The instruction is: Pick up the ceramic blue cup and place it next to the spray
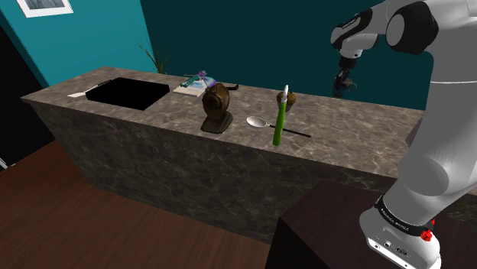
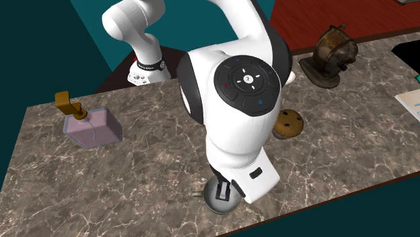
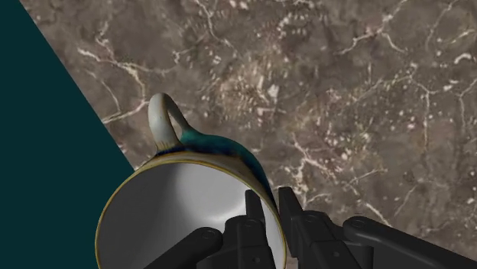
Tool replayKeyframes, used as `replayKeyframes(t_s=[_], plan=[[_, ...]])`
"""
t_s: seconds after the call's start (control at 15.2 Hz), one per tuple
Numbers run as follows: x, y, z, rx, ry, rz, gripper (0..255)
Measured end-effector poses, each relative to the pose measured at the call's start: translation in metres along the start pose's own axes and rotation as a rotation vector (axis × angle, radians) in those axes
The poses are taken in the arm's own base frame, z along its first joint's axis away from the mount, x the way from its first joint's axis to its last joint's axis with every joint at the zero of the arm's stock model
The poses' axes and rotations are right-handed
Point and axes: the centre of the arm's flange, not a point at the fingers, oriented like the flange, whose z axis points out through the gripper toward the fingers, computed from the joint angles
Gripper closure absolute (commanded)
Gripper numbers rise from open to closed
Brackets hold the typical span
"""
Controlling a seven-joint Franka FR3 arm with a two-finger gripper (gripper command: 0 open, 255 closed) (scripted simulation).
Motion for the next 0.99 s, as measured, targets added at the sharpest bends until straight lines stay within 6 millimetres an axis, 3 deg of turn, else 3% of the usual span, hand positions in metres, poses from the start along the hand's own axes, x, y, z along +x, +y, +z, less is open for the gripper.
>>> replayKeyframes(t_s=[0.99], plan=[[-0.002, 0.003, -0.079, 0.0, 0.0, 0.0, 255]])
